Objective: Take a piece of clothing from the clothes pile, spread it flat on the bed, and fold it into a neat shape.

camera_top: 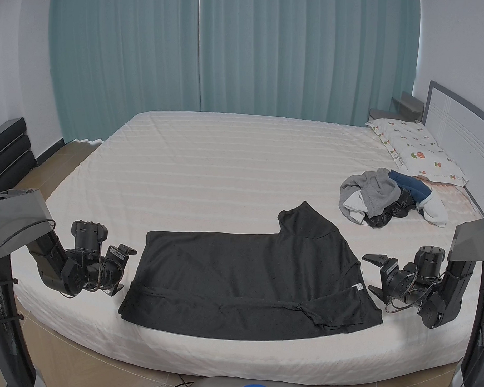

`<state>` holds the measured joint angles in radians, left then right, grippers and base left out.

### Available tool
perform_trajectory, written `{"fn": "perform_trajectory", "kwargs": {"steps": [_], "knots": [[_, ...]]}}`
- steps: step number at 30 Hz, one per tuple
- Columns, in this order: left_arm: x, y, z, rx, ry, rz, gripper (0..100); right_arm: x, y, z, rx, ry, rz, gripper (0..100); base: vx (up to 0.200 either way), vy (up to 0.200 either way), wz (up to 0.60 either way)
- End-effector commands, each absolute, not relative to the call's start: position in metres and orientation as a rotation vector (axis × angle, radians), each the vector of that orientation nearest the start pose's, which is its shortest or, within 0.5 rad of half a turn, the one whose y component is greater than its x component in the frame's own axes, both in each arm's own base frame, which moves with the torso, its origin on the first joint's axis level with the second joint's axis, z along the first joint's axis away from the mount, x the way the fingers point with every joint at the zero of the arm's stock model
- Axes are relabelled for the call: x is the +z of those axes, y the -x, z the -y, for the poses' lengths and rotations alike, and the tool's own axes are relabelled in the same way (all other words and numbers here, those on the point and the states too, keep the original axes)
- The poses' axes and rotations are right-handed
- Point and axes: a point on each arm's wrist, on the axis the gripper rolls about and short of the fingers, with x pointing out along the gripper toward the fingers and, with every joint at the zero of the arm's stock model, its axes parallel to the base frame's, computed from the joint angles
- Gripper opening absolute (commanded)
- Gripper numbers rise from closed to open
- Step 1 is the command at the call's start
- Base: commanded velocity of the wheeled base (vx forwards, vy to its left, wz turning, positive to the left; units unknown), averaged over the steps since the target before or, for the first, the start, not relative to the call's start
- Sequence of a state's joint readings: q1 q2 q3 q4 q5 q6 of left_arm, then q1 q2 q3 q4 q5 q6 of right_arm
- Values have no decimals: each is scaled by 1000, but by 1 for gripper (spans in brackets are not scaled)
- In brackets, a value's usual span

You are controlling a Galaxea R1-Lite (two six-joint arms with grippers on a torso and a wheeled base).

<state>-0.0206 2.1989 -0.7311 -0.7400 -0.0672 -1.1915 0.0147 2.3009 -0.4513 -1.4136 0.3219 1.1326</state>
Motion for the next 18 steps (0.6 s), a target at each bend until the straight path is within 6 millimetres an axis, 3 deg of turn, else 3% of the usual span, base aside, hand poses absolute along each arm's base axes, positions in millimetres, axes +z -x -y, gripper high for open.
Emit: {"fn": "perform_trajectory", "kwargs": {"steps": [1,5,18], "knots": [[10,-346,8,358,1153,-684,100,-7,-316,-9,44,-1177,-571,100,0,200,0],[10,-346,8,357,1151,-684,100,-7,-316,-9,45,-1176,-571,100,0,200,0],[8,-343,9,357,1140,-694,100,-8,-316,-11,47,-1174,-576,100,15,0,0]]}}
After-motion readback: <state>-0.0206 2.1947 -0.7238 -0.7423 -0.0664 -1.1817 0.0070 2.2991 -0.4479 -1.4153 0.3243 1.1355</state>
